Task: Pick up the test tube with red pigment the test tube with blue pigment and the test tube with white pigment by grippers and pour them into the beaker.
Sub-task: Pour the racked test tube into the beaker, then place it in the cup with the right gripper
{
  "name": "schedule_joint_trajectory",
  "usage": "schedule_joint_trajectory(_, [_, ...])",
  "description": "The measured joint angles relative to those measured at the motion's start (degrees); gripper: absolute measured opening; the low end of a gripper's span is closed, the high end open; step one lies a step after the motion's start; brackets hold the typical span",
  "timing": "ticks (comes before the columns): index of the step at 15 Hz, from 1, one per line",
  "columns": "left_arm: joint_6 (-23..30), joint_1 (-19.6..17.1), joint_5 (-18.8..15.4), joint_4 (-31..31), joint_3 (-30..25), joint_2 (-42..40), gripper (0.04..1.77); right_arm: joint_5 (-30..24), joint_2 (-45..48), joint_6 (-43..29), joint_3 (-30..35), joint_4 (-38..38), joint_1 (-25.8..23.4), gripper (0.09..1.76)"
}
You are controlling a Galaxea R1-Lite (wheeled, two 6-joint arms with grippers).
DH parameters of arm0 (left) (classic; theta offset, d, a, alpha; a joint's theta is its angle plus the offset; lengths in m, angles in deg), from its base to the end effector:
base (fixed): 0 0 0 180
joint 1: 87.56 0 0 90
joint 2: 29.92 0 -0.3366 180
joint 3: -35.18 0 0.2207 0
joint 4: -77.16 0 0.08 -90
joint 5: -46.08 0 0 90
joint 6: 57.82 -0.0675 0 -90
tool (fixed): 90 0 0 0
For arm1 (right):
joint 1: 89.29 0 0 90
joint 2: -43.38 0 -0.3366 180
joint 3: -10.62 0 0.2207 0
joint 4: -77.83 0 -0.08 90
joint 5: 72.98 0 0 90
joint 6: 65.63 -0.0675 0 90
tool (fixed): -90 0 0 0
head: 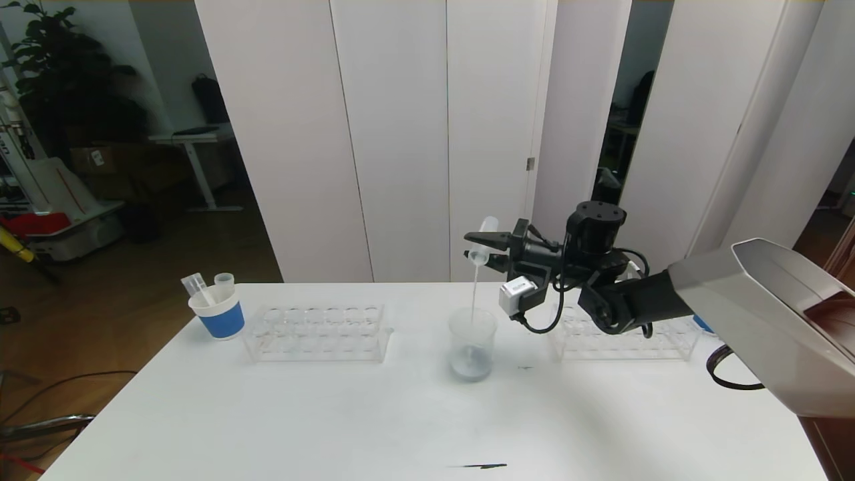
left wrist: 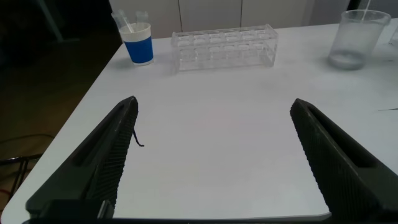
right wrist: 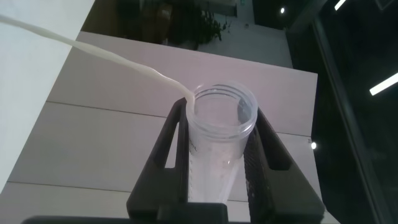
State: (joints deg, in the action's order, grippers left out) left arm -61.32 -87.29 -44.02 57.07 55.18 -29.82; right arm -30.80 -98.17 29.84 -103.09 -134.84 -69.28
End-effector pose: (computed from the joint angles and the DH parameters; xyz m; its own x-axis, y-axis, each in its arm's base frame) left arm 0.0184 -0.0002 0.0752 1.0000 -0.0065 -0.0033 0.0066 0.9981 0.0610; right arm 0.5313 0.2467 0.1168 0.3751 0.9253 0.0565 0.1668 -0.0074 -0.9860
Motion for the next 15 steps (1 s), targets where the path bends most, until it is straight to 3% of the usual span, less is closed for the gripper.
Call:
schedule_joint_trajectory(5, [0.0, 0.0, 0.0, 0.0, 0.0, 0.0, 1.75, -4.0, -0.7, 5.4, -4.7, 5.4, -0.3, 0.58])
schedule_joint_trajectory(15, [0.0, 0.0, 0.0, 0.0, 0.0, 0.0, 1.75, -3.1, -1.0, 4.5, -5.7, 5.4, 0.2, 0.58])
